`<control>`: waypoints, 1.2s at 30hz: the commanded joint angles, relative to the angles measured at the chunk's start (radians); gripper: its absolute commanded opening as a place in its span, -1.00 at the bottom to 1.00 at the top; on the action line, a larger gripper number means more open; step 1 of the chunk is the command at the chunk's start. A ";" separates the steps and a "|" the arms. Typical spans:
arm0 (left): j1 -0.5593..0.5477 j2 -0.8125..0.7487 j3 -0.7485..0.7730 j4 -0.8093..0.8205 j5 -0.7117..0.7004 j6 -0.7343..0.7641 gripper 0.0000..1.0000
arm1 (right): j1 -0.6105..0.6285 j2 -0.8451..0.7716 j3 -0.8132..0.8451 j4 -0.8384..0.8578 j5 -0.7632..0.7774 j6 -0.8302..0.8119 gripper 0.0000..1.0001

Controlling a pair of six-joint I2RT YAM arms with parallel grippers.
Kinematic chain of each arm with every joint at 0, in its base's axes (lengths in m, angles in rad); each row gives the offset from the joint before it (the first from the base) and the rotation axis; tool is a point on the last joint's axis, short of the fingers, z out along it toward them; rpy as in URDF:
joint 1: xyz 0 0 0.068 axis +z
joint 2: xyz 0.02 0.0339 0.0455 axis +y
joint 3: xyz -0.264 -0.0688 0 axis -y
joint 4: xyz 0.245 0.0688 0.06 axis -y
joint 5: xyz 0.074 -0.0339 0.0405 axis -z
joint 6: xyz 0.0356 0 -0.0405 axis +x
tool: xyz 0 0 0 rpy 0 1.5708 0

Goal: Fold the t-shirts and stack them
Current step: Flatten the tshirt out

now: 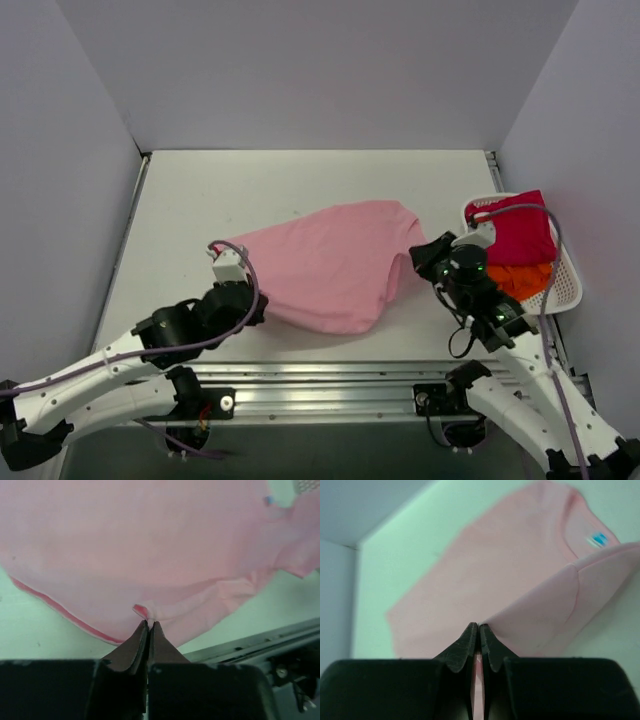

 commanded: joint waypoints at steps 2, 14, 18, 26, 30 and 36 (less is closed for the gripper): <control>-0.033 -0.146 0.118 0.065 0.088 0.301 -0.95 | 0.013 -0.307 0.157 -0.011 -0.130 -0.134 -1.00; -0.065 -0.425 0.329 0.442 0.458 0.600 -0.95 | -0.048 -0.590 0.538 0.007 -0.229 -0.309 -1.00; -0.040 -0.469 0.357 0.557 0.596 0.634 -0.95 | -0.120 -0.592 0.647 0.021 -0.261 -0.332 -1.00; 0.205 -0.410 0.552 0.556 0.737 0.592 -0.95 | -0.217 -0.422 0.899 0.049 -0.269 -0.294 -1.00; 0.341 -0.408 0.578 0.558 0.721 0.584 -0.95 | -0.270 -0.318 0.981 0.093 -0.257 -0.265 -1.00; 0.377 -0.324 0.521 0.564 0.462 0.640 -0.95 | -0.361 -0.100 0.986 0.141 -0.286 -0.202 -1.00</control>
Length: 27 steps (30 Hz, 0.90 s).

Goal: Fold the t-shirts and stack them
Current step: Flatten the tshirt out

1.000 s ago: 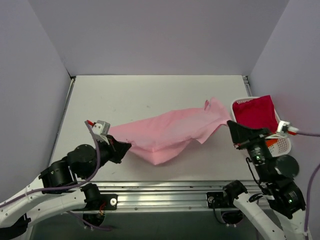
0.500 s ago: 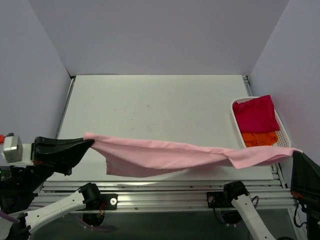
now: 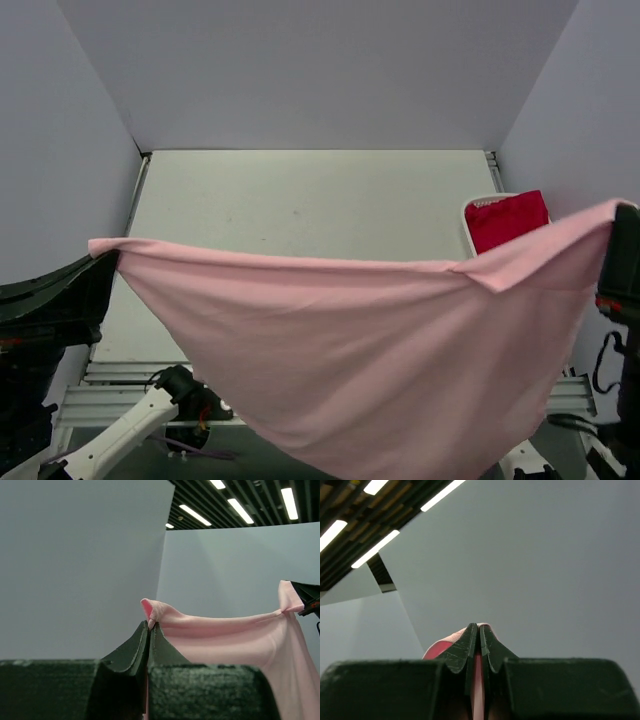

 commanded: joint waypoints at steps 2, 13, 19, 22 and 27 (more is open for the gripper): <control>0.005 0.125 -0.096 0.041 -0.259 0.060 -0.95 | -0.041 0.176 -0.103 0.103 -0.024 0.068 -1.00; 0.134 0.591 -0.365 0.353 -0.466 0.022 -0.95 | -0.030 0.561 -0.598 0.414 0.085 0.136 -1.00; 0.389 1.048 -0.351 0.479 -0.373 -0.181 -0.95 | 0.037 1.007 -0.579 0.609 0.223 0.139 -1.00; 0.439 1.301 -0.212 0.495 -0.352 -0.196 -0.95 | 0.044 1.265 -0.441 0.642 0.228 0.156 -1.00; 0.495 1.635 0.096 0.400 -0.278 -0.196 -0.95 | 0.044 1.596 -0.134 0.599 0.222 0.166 -1.00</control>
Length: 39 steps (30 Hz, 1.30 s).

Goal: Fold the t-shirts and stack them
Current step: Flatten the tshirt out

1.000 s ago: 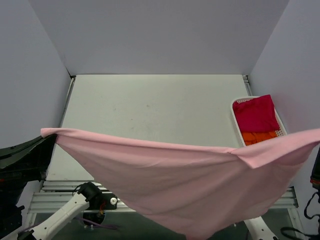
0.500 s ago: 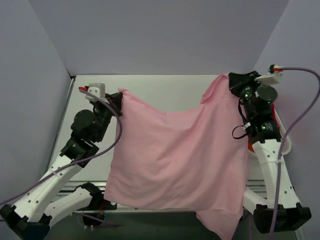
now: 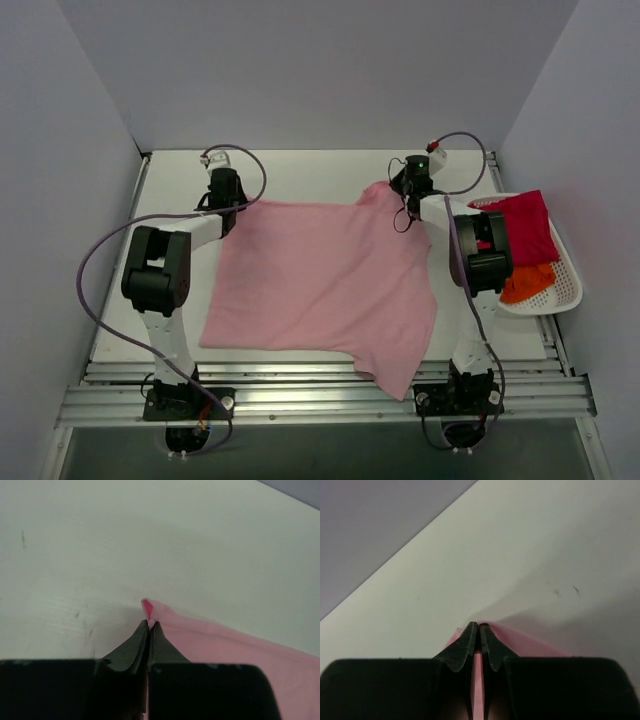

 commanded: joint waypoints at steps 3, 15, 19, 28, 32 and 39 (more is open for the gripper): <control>0.050 0.219 0.365 -0.031 0.102 -0.032 -0.95 | -0.005 0.268 0.359 0.023 0.034 0.020 -1.00; 0.155 0.485 0.841 -0.229 0.118 -0.093 0.44 | -0.026 0.453 0.816 0.031 0.056 -0.010 0.99; 0.170 0.404 0.772 -0.193 0.089 -0.124 0.88 | -0.023 0.274 0.653 0.074 0.083 -0.026 1.00; 0.149 -0.093 0.333 -0.140 -0.106 -0.141 0.88 | 0.131 -0.289 -0.004 0.081 0.320 -0.039 0.96; 0.120 -0.356 -0.019 -0.160 -0.145 -0.210 0.88 | 0.238 -0.573 -0.348 -0.091 0.595 0.208 0.95; 0.017 -0.675 -0.400 -0.130 -0.204 -0.276 0.89 | 0.360 -0.804 -0.696 -0.353 0.589 0.466 0.94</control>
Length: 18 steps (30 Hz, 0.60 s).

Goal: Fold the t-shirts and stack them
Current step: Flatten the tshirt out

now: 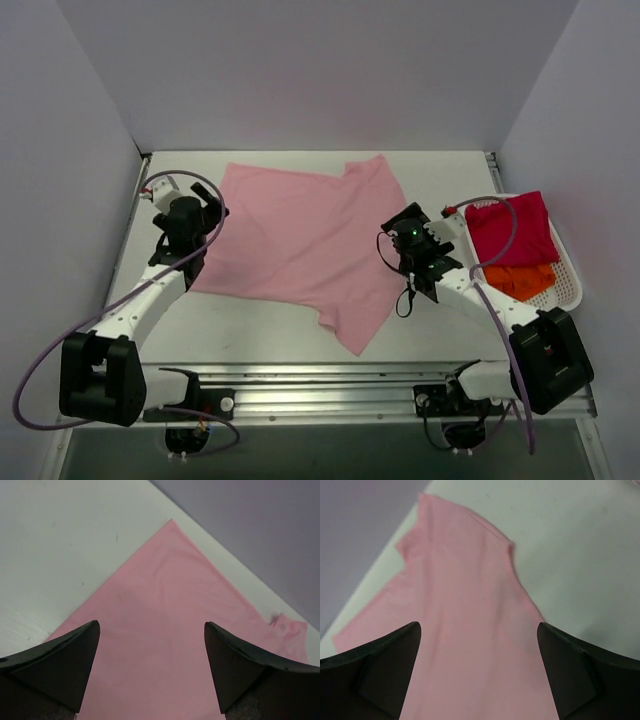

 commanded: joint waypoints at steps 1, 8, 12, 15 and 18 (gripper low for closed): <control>-0.036 -0.070 -0.130 -0.015 -0.044 -0.050 0.89 | 0.058 -0.066 -0.111 -0.211 0.062 0.183 0.94; -0.045 -0.078 -0.152 -0.058 -0.030 -0.061 0.89 | 0.072 -0.152 -0.257 -0.242 -0.059 0.200 0.96; -0.045 -0.053 -0.143 -0.047 -0.020 -0.059 0.89 | 0.071 -0.125 -0.269 -0.234 -0.057 0.189 0.96; -0.045 -0.044 -0.143 -0.044 -0.023 -0.054 0.89 | 0.057 -0.085 -0.281 -0.198 -0.053 0.185 0.94; -0.045 -0.044 -0.143 -0.039 -0.023 -0.050 0.89 | 0.048 -0.022 -0.288 -0.129 -0.078 0.168 0.85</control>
